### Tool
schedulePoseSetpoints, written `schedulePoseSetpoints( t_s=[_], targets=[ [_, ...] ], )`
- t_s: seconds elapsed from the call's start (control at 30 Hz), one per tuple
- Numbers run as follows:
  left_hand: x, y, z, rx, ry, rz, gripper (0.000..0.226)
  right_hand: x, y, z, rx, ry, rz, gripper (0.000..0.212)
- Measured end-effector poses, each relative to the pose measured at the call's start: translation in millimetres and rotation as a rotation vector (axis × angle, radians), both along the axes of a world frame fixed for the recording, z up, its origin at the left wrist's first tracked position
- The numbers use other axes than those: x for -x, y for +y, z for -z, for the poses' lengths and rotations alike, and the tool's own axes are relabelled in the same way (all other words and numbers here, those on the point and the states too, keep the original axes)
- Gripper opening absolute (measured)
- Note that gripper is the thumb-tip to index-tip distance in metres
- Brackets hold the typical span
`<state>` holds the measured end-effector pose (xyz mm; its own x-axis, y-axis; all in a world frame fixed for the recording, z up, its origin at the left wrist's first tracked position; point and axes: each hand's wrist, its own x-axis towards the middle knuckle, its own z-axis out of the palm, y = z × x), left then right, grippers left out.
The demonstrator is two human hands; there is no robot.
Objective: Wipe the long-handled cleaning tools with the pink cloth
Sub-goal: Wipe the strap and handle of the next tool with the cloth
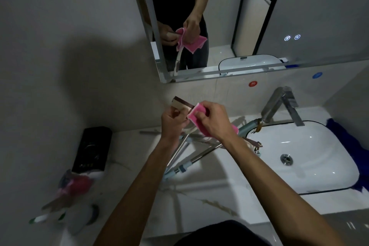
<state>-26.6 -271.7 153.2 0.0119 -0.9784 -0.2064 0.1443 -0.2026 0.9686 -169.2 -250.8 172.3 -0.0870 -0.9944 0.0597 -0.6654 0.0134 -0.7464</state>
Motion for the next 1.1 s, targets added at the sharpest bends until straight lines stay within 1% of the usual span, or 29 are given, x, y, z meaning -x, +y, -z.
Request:
schedulePoseSetpoints(
  t_s=[0.07, 0.17, 0.23, 0.3, 0.37, 0.4, 0.47, 0.53, 0.6, 0.63, 0.73, 0.87, 0.93, 1.0, 1.07, 1.1],
  targets=[
    [6, 3, -2, 0.012, 0.005, -0.017, 0.016, 5, -5, -6, 0.0, 0.021, -0.027, 0.015],
    [10, 1, -9, 0.058, 0.017, -0.068, 0.009, 21, -8, -9, -0.034, 0.049, -0.106, 0.014],
    [6, -5, -19, 0.078, 0.019, -0.154, 0.006, 34, -9, -5, -0.08, 0.076, -0.142, 0.014],
    [-1, -13, -28, 0.08, 0.08, -0.243, 0.005, 45, -8, -3, -0.107, 0.113, -0.159, 0.016],
    [-1, -18, -35, 0.095, 0.135, -0.278, 0.009, 57, -8, -2, -0.124, 0.126, -0.18, 0.02],
    [2, -17, -37, 0.105, 0.127, -0.281, 0.01, 60, -9, -3, -0.115, 0.127, -0.193, 0.021],
    [15, -13, -39, 0.135, 0.092, -0.281, 0.013, 65, -10, -8, -0.034, 0.129, -0.209, 0.017],
    [29, -9, -41, 0.172, 0.071, -0.286, 0.013, 69, -10, -10, 0.071, 0.081, -0.202, 0.002],
    [41, -5, -44, 0.182, 0.059, -0.304, 0.013, 68, -7, -12, 0.128, -0.006, -0.199, 0.015],
    [46, -4, -45, 0.181, 0.067, -0.317, 0.012, 67, -7, -13, 0.159, -0.043, -0.198, 0.018],
    [52, -1, -44, 0.166, 0.045, -0.347, 0.011, 68, -12, -12, 0.255, -0.087, -0.218, 0.009],
    [49, 1, -38, 0.105, -0.045, -0.376, 0.011, 73, -14, -7, 0.157, -0.121, -0.262, 0.008],
    [46, 2, -40, 0.104, -0.083, -0.415, 0.011, 73, -11, -1, 0.133, -0.101, -0.29, 0.01],
    [41, 2, -42, 0.124, -0.093, -0.45, 0.01, 73, -12, 6, 0.113, -0.088, -0.284, 0.007],
    [34, 0, -45, 0.133, -0.099, -0.478, 0.011, 74, -13, 8, 0.073, -0.071, -0.269, 0.019],
    [30, -1, -45, 0.136, -0.099, -0.493, 0.013, 74, -13, 7, 0.053, -0.058, -0.265, 0.021]
  ],
)
